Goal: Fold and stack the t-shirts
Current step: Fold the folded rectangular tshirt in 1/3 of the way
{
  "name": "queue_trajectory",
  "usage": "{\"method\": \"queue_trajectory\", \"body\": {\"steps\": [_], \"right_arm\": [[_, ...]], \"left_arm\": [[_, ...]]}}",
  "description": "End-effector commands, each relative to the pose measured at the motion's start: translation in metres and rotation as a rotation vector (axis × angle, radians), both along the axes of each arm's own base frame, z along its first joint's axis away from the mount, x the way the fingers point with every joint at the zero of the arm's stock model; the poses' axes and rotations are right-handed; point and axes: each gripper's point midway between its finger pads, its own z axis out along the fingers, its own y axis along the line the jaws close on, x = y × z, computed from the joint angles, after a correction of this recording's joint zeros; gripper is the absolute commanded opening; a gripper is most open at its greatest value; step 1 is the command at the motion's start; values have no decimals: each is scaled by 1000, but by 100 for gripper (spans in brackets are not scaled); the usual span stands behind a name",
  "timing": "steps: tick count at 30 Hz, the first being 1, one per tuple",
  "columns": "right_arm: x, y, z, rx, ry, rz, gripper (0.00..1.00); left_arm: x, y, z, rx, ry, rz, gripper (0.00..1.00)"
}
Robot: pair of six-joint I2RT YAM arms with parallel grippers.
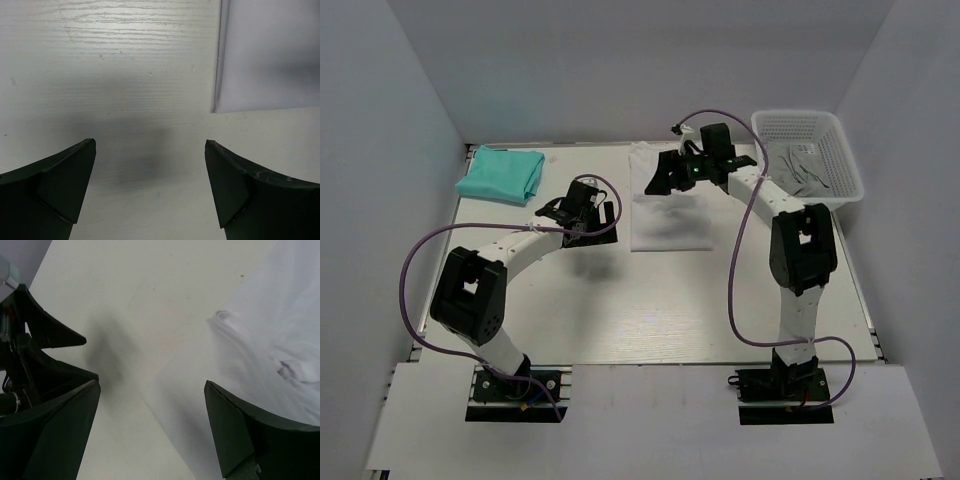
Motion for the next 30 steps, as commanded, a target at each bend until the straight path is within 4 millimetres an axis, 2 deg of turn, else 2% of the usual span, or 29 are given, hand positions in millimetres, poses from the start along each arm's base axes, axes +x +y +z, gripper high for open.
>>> {"method": "queue_trajectory", "body": {"steps": [1, 3, 6, 7, 10, 11, 12, 13, 14, 17, 19, 20, 21, 22, 23, 24, 25, 26, 27, 28, 29, 30], "right_arm": [[-18, 7, -48, -17, 89, 86, 90], [-16, 5, -60, -39, 134, 69, 90], [5, 9, -81, -40, 142, 53, 90], [21, 9, -85, -55, 115, 15, 90], [44, 12, -97, -31, 108, -52, 90], [45, 10, -113, -31, 143, -65, 90], [51, 13, -114, -11, 135, -73, 90], [45, 17, -115, 28, 194, -69, 90], [44, 13, -128, 35, 233, -72, 90], [34, 10, -127, 77, 271, -49, 90], [35, 8, -116, 81, 243, -43, 90], [33, 7, -111, 88, 239, -32, 90], [33, 7, -92, 100, 205, -22, 90], [31, 7, -83, 105, 193, -12, 90], [31, 7, -75, 106, 168, 2, 90], [32, 8, -47, 120, 119, 5, 90], [32, 8, -37, 123, 105, 7, 90], [24, 6, -35, 102, 133, 16, 90], [28, 4, -4, 106, 79, 9, 90], [23, -1, -7, 65, 112, -21, 90], [22, -6, 6, 58, 89, -44, 90], [26, -16, -1, 9, 93, -119, 90]], "left_arm": [[1, -8, 17, -48, -38, -17, 100], [1, -8, 13, -43, -28, -16, 100], [1, -8, 13, -43, -28, -16, 100], [1, -8, 13, -43, -28, -16, 100], [2, -10, 14, -45, -36, -38, 100], [1, -10, 10, -41, -28, -39, 100], [1, -11, 10, -42, -26, -51, 100], [1, -11, 10, -42, -26, -51, 100], [0, -12, 10, -49, -23, -57, 100], [1, -19, 5, -67, -14, -84, 100], [0, -24, -1, -84, 4, -101, 100], [4, -28, 5, -99, -14, -108, 100], [3, -29, 1, -99, -4, -121, 100], [9, -32, 8, -110, -31, -123, 100], [15, -35, 6, -111, -32, -123, 100], [17, -42, 7, -117, -42, -145, 100], [24, -46, 10, -120, -51, -146, 100], [29, -48, 8, -114, -53, -154, 100], [30, -48, -6, -97, -13, -152, 100], [39, -53, -1, -96, -25, -160, 100], [42, -56, -5, -100, -17, -165, 100], [42, -61, -10, -94, -1, -175, 100]]}}
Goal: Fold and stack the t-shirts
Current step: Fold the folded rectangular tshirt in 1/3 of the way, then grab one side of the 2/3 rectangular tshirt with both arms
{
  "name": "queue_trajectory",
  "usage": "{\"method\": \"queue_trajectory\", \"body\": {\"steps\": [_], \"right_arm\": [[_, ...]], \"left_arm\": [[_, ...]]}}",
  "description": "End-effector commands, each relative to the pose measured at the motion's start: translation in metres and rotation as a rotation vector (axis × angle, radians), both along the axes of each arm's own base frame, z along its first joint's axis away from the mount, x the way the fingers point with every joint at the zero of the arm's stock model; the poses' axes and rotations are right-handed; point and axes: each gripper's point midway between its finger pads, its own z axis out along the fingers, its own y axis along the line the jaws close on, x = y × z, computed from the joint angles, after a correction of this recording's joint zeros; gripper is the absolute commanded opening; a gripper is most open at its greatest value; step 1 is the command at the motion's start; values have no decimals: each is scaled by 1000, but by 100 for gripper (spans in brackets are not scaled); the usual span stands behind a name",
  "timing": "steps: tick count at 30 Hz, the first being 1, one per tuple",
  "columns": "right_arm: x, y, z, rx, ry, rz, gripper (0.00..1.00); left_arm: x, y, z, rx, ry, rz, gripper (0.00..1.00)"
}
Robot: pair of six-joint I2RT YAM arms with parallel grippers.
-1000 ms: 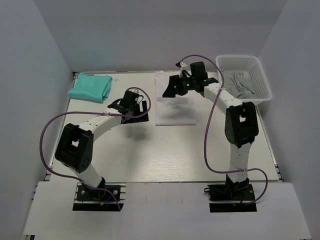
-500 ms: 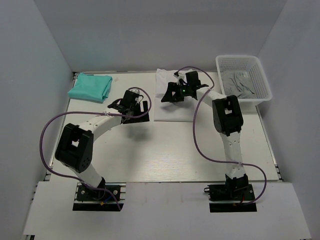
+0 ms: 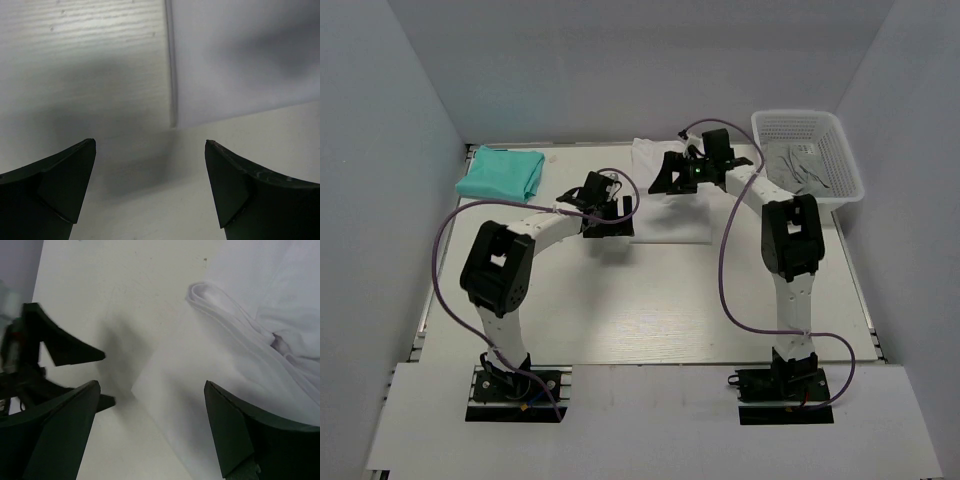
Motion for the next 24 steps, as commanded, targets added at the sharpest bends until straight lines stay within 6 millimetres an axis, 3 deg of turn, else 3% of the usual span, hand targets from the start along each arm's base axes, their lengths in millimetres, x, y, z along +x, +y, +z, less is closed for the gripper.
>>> {"method": "queue_trajectory", "body": {"steps": [1, 4, 6, 7, 13, 15, 18, 20, 22, 24], "right_arm": [[-3, -26, 60, -66, -88, -113, 90], [-18, -58, 48, -163, -14, -279, 90], [-32, -74, 25, -218, 60, -347, 90], [-50, -87, 10, -240, 104, -362, 90], [-86, -125, -34, -338, 211, -465, 90], [-99, -132, -49, -357, 252, -472, 90], [-106, -135, -62, -351, 281, -477, 90], [-106, -130, -67, -327, 293, -456, 89], [-103, -129, -69, -313, 289, -455, 83], [-105, -130, -79, -324, 312, -459, 70]], "left_arm": [[19, -24, 4, -31, -20, -56, 100], [22, -33, -6, -27, 0, -81, 100], [19, -34, -22, 4, 37, -82, 100], [23, -34, -23, 12, 32, -74, 99], [14, -33, -40, 33, 66, -82, 79], [6, -36, -46, 31, 81, -97, 68], [5, -35, -51, 25, 80, -89, 59], [3, -39, -59, 34, 97, -98, 48], [4, -38, -63, 48, 104, -92, 41], [2, -41, -63, 49, 104, -102, 28]]}}
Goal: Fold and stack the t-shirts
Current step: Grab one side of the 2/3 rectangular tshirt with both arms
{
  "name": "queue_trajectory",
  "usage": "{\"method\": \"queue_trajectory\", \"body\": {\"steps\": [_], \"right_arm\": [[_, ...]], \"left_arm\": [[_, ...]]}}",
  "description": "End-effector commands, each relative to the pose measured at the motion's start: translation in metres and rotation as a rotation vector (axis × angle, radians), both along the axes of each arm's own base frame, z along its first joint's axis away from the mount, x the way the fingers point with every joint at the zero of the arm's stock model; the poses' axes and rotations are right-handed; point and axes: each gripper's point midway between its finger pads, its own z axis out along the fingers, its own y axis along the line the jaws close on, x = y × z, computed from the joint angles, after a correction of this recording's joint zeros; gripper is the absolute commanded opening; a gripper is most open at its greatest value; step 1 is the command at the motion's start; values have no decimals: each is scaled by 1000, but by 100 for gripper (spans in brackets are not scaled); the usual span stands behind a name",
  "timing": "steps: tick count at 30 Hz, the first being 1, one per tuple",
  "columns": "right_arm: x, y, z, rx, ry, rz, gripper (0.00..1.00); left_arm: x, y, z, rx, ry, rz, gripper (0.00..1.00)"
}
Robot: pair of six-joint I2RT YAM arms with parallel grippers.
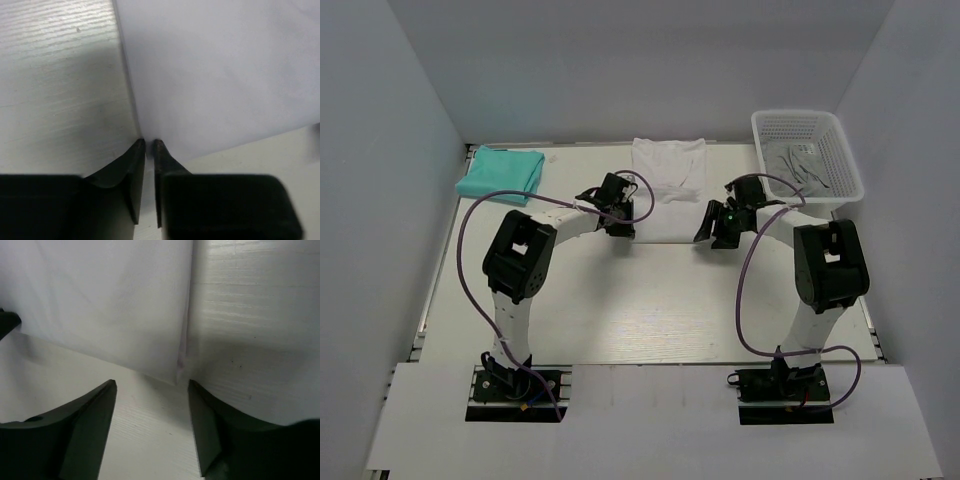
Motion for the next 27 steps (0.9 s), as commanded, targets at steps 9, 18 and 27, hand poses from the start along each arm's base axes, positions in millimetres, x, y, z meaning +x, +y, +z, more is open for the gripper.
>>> {"method": "queue_trajectory", "body": {"steps": [9, 18, 27], "right_arm": [[11, -10, -29, -17, 24, -74, 48], [-6, -9, -20, 4, 41, -50, 0], [-142, 25, 13, 280, 115, 269, 0]], "left_arm": [[-27, 9, -37, 74, 101, 9, 10], [-33, 16, -26, 82, 117, 50, 0], [-135, 30, 28, 25, 197, -18, 0]]}}
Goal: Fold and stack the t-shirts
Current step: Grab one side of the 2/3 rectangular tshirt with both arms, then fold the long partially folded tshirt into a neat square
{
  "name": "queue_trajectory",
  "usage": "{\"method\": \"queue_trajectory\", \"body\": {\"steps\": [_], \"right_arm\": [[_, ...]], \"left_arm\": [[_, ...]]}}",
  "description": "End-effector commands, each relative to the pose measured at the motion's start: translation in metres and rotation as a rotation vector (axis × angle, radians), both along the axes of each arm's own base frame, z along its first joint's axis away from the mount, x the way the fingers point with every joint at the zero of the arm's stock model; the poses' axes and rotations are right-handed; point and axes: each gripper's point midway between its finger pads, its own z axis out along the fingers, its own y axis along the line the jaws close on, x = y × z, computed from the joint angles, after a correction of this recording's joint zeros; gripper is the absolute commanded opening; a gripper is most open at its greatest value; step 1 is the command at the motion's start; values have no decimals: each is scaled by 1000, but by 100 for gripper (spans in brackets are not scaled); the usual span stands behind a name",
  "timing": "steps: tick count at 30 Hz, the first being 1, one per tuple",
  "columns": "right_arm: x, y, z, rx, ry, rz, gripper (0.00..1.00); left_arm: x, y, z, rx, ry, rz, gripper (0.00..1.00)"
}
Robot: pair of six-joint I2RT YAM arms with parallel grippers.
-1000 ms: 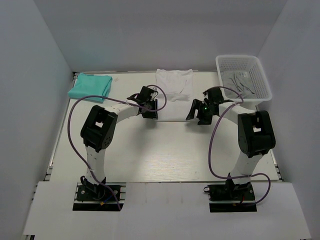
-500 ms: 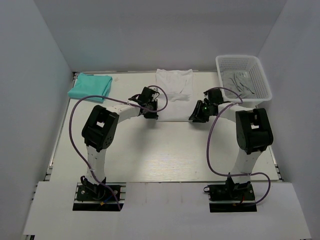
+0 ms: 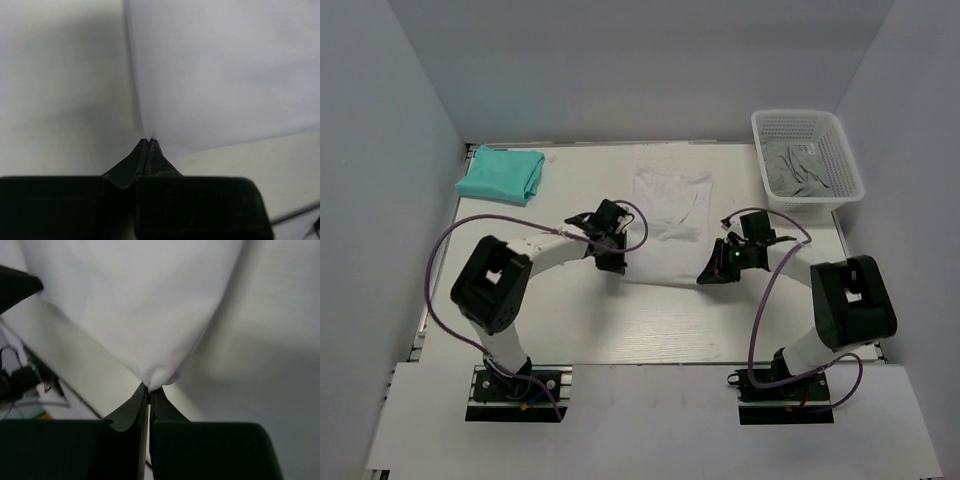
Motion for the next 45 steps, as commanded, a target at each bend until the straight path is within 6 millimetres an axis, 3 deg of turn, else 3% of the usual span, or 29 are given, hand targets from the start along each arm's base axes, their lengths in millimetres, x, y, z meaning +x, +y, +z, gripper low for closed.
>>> {"method": "queue_trajectory", "body": {"steps": [1, 3, 4, 6, 10, 11, 14, 16, 21, 23, 27, 33, 38, 40, 45], "right_arm": [[-57, 19, 24, 189, 18, 204, 0], [-81, 15, 26, 206, 17, 221, 0], [-89, 16, 30, 227, 8, 248, 0], [-101, 16, 47, 268, -44, 278, 0], [-127, 17, 79, 347, -120, 335, 0], [-134, 17, 87, 363, -128, 345, 0], [-145, 17, 102, 400, -153, 362, 0], [-145, 20, 117, 435, -238, 389, 0], [-142, 22, 152, 464, -335, 412, 0], [-139, 22, 156, 461, -339, 412, 0], [-121, 22, 154, 409, -348, 380, 0], [-91, 25, 148, 380, -300, 332, 0], [-54, 32, 159, 368, -342, 310, 0], [-46, 33, 159, 366, -353, 317, 0], [-21, 38, 155, 395, -280, 319, 0]], "left_arm": [[-52, 11, 26, -27, 63, -30, 0], [-74, 21, 26, -25, 81, -24, 0], [-82, 20, 42, -60, 55, -33, 0], [-97, 23, 51, -93, 67, -52, 0], [-142, 13, 88, -256, 105, -166, 0], [-150, 11, 104, -300, 83, -186, 0], [-172, 12, 119, -355, 112, -223, 0], [-176, 13, 132, -384, 92, -225, 0], [-165, 4, 163, -439, -4, -253, 0], [-159, 3, 172, -452, -46, -252, 0], [-135, 13, 173, -379, -137, -155, 0], [-79, 34, 182, -280, -284, 110, 0], [-40, 30, 192, -288, -435, 179, 0], [-29, 29, 187, -259, -448, 194, 0], [9, 23, 199, -242, -558, 254, 0]]}}
